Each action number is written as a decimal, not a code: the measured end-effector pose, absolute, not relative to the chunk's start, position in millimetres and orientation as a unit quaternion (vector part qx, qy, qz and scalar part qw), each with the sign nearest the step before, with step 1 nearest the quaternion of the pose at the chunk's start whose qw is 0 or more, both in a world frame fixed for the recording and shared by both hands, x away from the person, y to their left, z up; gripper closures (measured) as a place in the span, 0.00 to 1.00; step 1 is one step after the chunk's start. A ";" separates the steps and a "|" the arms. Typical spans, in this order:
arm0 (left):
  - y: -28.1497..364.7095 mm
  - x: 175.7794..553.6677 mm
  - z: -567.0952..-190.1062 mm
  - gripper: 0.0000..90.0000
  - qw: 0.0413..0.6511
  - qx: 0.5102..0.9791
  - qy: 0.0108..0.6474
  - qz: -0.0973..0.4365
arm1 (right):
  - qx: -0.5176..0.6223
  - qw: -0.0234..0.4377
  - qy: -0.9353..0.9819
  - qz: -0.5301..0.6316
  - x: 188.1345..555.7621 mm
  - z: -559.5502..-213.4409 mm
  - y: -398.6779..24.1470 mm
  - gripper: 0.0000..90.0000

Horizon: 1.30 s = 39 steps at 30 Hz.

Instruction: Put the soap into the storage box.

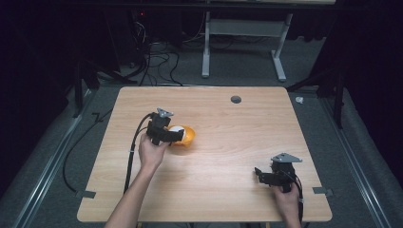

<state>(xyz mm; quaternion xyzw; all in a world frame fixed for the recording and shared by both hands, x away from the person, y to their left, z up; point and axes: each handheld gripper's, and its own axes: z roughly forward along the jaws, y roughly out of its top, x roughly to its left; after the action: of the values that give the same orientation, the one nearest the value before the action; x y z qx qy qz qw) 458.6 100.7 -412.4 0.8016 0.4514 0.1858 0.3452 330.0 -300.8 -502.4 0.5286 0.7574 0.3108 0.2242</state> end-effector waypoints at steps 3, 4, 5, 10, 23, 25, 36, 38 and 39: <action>103.9 456.0 -409.7 0.22 0.351 0.800 0.451 0.184 | 0.529 0.224 0.758 0.311 330.0 -502.3 -300.8 0.19; 103.9 456.0 -409.7 0.22 0.351 0.800 0.451 0.184 | 0.529 0.224 0.758 0.311 330.0 -502.3 -300.8 0.19; 105.8 455.0 -408.8 0.22 0.355 0.799 0.451 0.181 | 0.529 0.224 0.757 0.311 329.9 -502.3 -300.8 0.19; 111.7 450.2 -407.0 0.22 0.363 0.795 0.452 0.179 | 0.528 0.225 0.758 0.311 330.1 -502.4 -300.8 0.19; 125.3 439.2 -403.1 0.22 0.371 0.790 0.453 0.179 | 0.529 0.224 0.757 0.311 329.9 -502.4 -300.5 0.19; 127.5 437.5 -402.7 0.22 0.373 0.789 0.455 0.179 | 0.528 0.224 0.758 0.310 329.9 -502.4 -300.5 0.19; 137.5 427.0 -399.6 0.22 0.380 0.785 0.456 0.178 | 0.527 0.225 0.758 0.310 329.9 -502.4 -300.5 0.19; 140.7 424.2 -399.5 0.22 0.382 0.783 0.457 0.179 | 0.527 0.225 0.758 0.310 329.9 -502.4 -300.5 0.19; 140.7 424.2 -399.5 0.22 0.382 0.783 0.457 0.179 | 0.527 0.225 0.758 0.310 329.9 -502.4 -300.5 0.19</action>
<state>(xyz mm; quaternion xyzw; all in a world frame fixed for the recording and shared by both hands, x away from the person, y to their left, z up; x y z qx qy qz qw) 424.2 140.7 -399.5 0.7834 0.4569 0.1789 0.3816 329.9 -300.5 -502.4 0.5274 0.7584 0.3102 0.2246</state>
